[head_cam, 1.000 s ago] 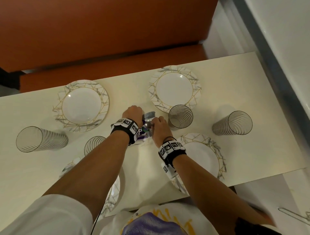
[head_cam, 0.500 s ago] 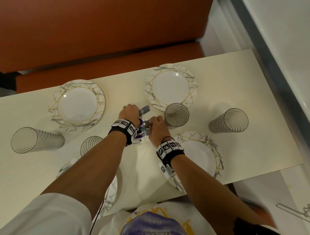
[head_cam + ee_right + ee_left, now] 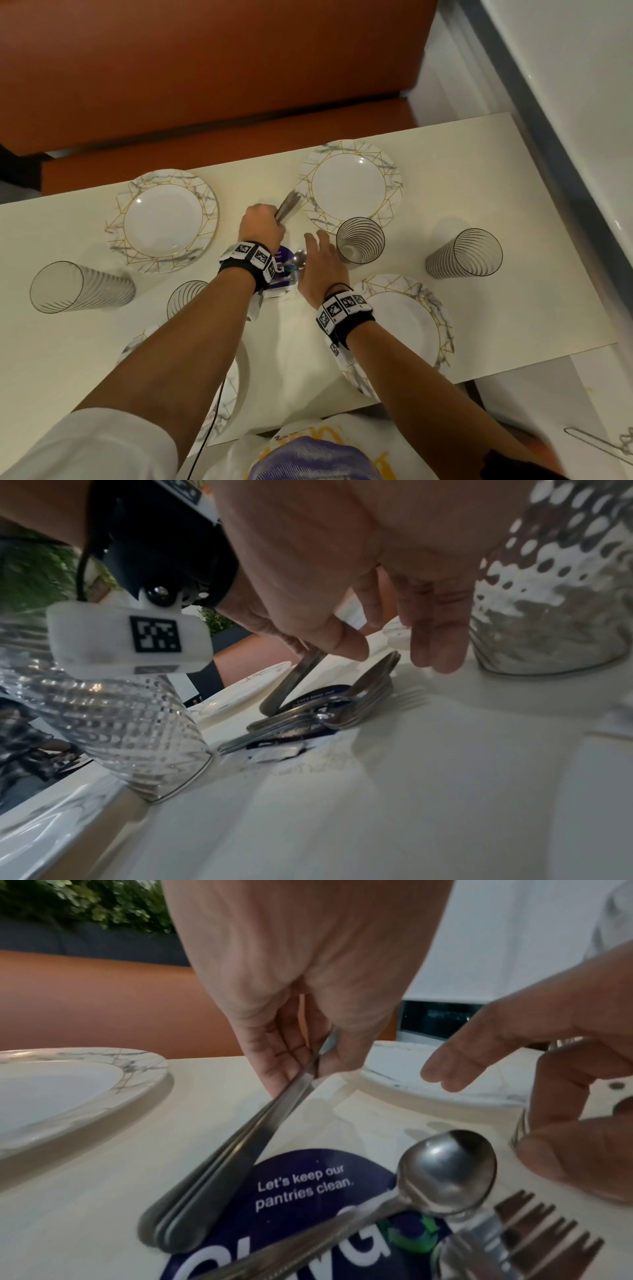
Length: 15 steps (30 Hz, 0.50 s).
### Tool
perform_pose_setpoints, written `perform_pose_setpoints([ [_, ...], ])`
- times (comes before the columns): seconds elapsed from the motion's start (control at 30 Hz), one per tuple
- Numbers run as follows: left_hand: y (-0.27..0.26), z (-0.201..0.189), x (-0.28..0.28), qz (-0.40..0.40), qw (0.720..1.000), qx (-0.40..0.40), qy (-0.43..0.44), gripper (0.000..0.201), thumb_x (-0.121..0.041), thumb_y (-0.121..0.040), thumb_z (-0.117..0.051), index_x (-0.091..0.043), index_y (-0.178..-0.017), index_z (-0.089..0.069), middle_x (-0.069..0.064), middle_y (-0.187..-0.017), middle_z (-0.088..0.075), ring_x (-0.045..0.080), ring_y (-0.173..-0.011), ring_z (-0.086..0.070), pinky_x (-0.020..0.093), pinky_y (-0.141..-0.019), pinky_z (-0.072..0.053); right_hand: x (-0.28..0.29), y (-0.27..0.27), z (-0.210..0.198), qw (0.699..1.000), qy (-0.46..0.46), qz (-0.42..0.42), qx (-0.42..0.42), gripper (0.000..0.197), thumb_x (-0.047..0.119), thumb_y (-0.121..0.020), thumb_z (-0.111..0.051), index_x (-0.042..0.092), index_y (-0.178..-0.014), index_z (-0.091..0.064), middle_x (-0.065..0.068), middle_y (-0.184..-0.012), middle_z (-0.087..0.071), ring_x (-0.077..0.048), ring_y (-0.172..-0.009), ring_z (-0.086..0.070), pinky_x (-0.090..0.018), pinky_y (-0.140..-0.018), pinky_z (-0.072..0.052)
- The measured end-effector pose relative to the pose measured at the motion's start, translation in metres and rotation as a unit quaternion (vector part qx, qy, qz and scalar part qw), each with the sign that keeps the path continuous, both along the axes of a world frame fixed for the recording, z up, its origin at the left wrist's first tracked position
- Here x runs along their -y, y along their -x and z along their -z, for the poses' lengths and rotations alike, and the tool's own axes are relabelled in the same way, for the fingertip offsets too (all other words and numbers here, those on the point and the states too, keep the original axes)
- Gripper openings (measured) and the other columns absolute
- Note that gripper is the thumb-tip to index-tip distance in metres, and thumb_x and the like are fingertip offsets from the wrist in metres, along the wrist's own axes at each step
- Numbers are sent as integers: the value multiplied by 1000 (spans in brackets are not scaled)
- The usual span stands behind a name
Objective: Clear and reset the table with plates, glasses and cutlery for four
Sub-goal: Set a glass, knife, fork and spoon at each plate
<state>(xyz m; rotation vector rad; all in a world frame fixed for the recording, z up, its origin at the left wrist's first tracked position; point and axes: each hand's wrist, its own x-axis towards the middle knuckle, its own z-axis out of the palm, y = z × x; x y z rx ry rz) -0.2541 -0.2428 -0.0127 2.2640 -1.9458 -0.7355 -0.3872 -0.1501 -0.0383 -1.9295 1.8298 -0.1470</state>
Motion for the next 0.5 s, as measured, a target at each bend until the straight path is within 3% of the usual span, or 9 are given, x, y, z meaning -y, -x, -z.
perform_pose_setpoints([
  [0.17, -2, -16, 2, -38, 997, -45, 56, 14, -7, -95, -62, -4, -88, -73, 9, -75, -61, 32, -75, -63, 32, -67, -45, 0, -5, -16, 999, 16, -15, 28, 83, 17, -81, -77, 11, -150, -32, -11, -157, -28, -29, -134, -45, -36, -101, -52],
  [0.27, -1, -33, 1, -72, 990, -84, 91, 13, -8, -96, -63, -5, -97, -75, 14, -85, -70, 31, -80, -64, 35, -73, -53, 6, -11, -31, 993, 43, -4, 106, 70, 3, -82, -64, 10, -147, -38, -9, -149, -37, -27, -129, -46, -39, -97, -54],
  [0.37, -4, -50, 1, -88, 980, -132, 117, 11, -11, -97, -64, -8, -89, -71, 9, -82, -66, 24, -75, -62, 35, -72, -53, 21, -18, -55, 981, 74, -1, 181, 59, -1, -88, -52, 9, -145, -40, -10, -142, -42, -25, -124, -48, -42, -101, -51],
  [0.43, -6, -63, -2, -72, 978, -151, 123, 10, -13, -97, -66, -10, -89, -71, 5, -82, -66, 20, -74, -61, 29, -71, -47, 32, -20, -75, 970, 83, 29, 227, 50, 1, -96, -47, 10, -145, -39, -9, -139, -44, -22, -122, -50, -37, -101, -49],
  [0.5, -9, -71, 0, -55, 973, -195, 114, 11, -16, -96, -70, -11, -101, -77, 3, -90, -73, 21, -85, -68, 29, -77, -52, 48, -18, -89, 955, 110, 78, 263, 44, 8, -101, -47, 10, -144, -41, -7, -132, -50, -15, -112, -52, -27, -91, -47],
])
